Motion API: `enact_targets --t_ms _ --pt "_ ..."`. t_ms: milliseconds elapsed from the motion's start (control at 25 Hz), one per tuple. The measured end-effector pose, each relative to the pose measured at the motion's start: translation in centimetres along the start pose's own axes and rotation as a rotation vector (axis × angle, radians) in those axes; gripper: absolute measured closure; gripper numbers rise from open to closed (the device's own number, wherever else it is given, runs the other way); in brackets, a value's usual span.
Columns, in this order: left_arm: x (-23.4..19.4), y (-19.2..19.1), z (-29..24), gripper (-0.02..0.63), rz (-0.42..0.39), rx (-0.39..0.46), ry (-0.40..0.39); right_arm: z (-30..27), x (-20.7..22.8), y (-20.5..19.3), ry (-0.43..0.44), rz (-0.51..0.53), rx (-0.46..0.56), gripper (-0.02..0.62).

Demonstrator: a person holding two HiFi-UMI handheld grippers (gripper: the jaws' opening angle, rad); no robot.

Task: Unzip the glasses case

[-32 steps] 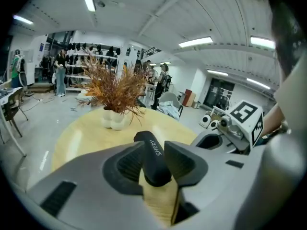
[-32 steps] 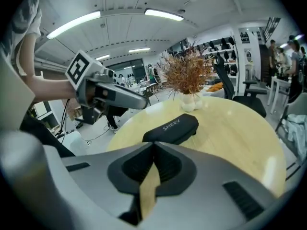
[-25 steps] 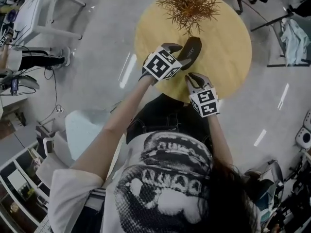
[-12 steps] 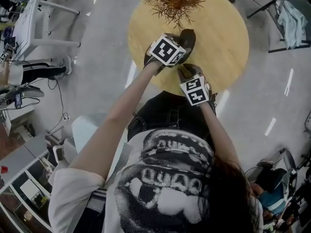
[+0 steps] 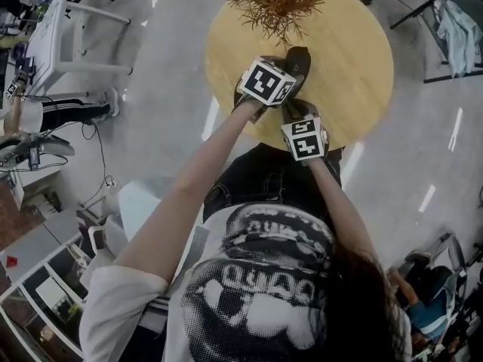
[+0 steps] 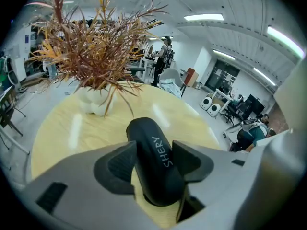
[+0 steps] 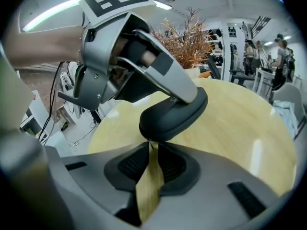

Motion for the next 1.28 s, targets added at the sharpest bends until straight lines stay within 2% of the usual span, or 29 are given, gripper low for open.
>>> enact_targets --t_ms 120,280,560,800,1080,1280 --pt "-0.2 0.2 0.1 0.364 0.013 0.013 0.009 -0.2 -0.3 0.1 -0.007 -0.007 -0.011 0.574" --pt "-0.5 -0.1 0.4 0.364 0.038 0.024 -0.007 -0.1 -0.8 0.3 0.003 0.005 0.01 0.589" --pt "-0.4 -0.3 0.1 0.36 -0.003 0.081 -0.059 0.8 0.0 -0.4 0.055 -0.041 0.009 0.592" --pt "-0.2 -0.3 -0.1 0.36 -0.052 0.075 -0.072 1.0 0.2 -0.7 0.085 -0.065 0.002 0.592" --pt "0.0 -0.2 -0.1 0.36 -0.059 0.075 -0.064 1.4 0.6 -0.5 0.065 0.044 -0.037 0.594" --pt "0.1 -0.3 -0.2 0.36 -0.067 0.08 -0.067 1.8 1.6 -0.5 0.05 0.083 -0.046 0.594"
Point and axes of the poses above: the fingertips, and each gripper's own axes: z backward along the fingers, x to its right, y out of its top, the point moved 6 cm from there along z, backward along the fingers, and after that the axes turned 1 degree about y, right-handed, at the moved point
